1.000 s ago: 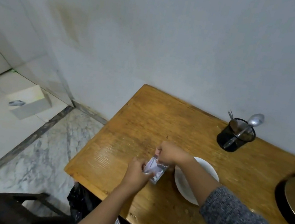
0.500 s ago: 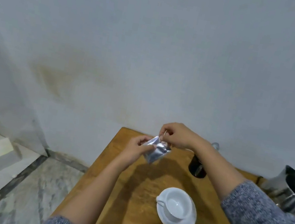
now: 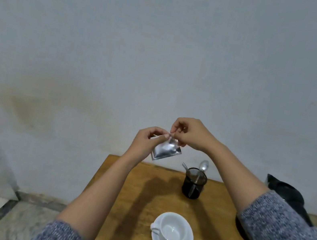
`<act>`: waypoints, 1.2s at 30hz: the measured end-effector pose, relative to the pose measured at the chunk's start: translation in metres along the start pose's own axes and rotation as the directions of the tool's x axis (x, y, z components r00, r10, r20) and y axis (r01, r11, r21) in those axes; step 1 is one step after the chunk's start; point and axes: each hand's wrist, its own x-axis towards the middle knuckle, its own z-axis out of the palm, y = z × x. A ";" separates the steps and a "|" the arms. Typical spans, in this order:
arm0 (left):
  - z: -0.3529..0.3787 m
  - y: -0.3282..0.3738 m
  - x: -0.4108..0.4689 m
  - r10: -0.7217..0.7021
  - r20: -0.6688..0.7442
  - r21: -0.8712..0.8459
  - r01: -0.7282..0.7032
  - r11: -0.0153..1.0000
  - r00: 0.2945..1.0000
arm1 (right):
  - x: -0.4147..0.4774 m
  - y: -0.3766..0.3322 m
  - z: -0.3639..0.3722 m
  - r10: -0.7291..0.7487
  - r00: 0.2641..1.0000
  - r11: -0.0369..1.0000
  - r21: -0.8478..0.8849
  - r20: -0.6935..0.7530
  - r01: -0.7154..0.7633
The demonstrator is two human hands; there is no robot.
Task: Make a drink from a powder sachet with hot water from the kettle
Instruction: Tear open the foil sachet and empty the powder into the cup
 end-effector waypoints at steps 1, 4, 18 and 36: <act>0.002 0.000 0.001 -0.004 -0.002 0.002 0.004 1.000 1.000 | -0.001 0.001 0.001 0.013 1.000 1.000 0.008 -0.018 -0.013; 0.008 -0.003 0.002 -0.013 -0.019 0.018 0.013 1.000 1.000 | -0.002 0.004 0.003 0.048 0.997 0.999 0.027 -0.061 -0.047; 0.014 -0.003 0.003 0.010 -0.070 0.137 0.000 0.991 0.997 | -0.001 0.006 0.003 0.041 0.998 0.999 0.001 -0.051 -0.041; 0.009 0.000 0.001 -0.131 -0.075 0.090 0.138 0.986 0.989 | -0.012 0.009 0.020 -0.287 0.954 0.931 -0.259 -0.082 0.258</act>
